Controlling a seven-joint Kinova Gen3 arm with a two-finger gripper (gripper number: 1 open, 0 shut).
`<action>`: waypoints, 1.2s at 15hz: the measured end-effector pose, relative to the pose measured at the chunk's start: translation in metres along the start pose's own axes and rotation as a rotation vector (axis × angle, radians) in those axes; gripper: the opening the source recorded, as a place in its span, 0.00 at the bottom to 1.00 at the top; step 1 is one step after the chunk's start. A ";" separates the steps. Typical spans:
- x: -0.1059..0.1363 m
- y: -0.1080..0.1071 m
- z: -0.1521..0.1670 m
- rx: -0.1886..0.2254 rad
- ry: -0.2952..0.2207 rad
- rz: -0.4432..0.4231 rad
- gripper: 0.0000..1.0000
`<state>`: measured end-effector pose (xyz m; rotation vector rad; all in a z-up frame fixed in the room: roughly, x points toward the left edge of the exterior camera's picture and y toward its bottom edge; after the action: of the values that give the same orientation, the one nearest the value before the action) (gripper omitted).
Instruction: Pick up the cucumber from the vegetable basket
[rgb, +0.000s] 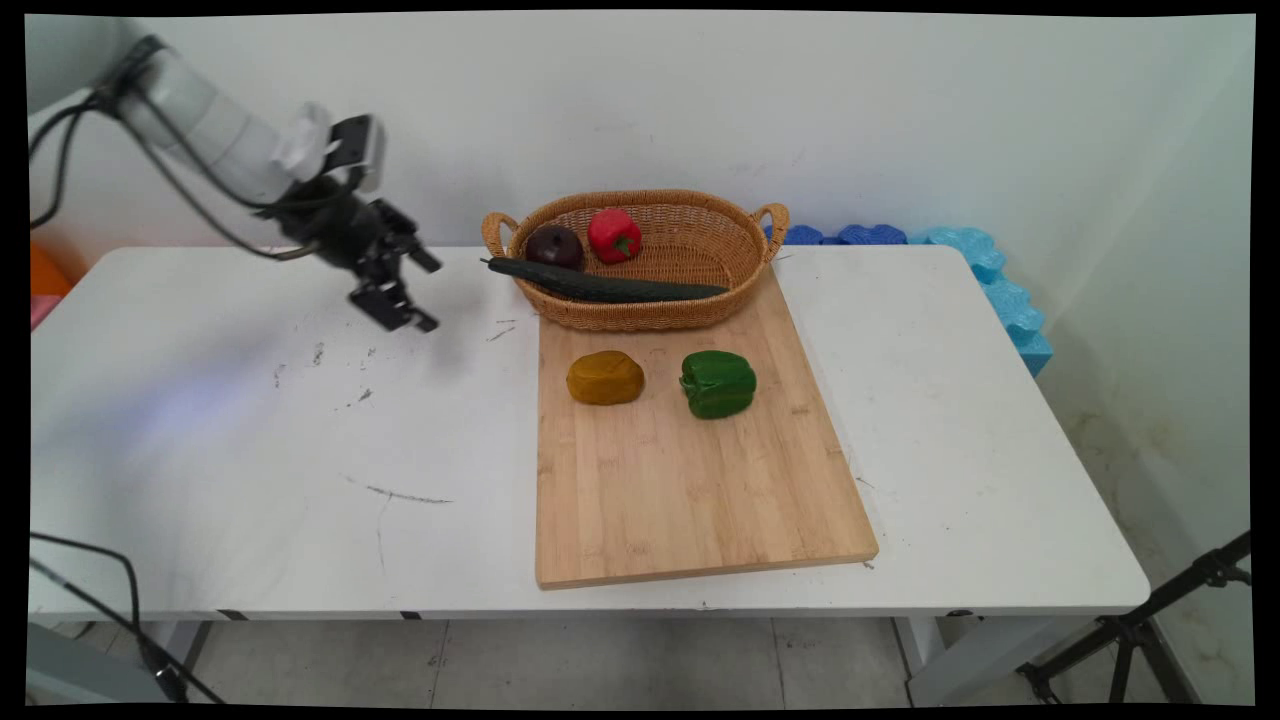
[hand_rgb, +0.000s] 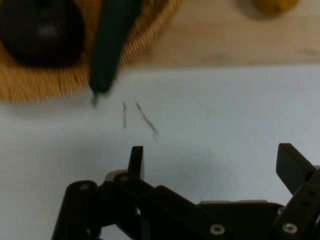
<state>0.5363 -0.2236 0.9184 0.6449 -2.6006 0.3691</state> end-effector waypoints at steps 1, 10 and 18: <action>0.011 -0.005 0.006 0.003 0.005 0.016 1.00; 0.104 -0.047 0.079 -0.008 0.017 0.138 1.00; 0.142 -0.070 0.137 -0.037 -0.009 0.164 1.00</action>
<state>0.4102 -0.3855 0.8766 0.4221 -2.6699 0.3682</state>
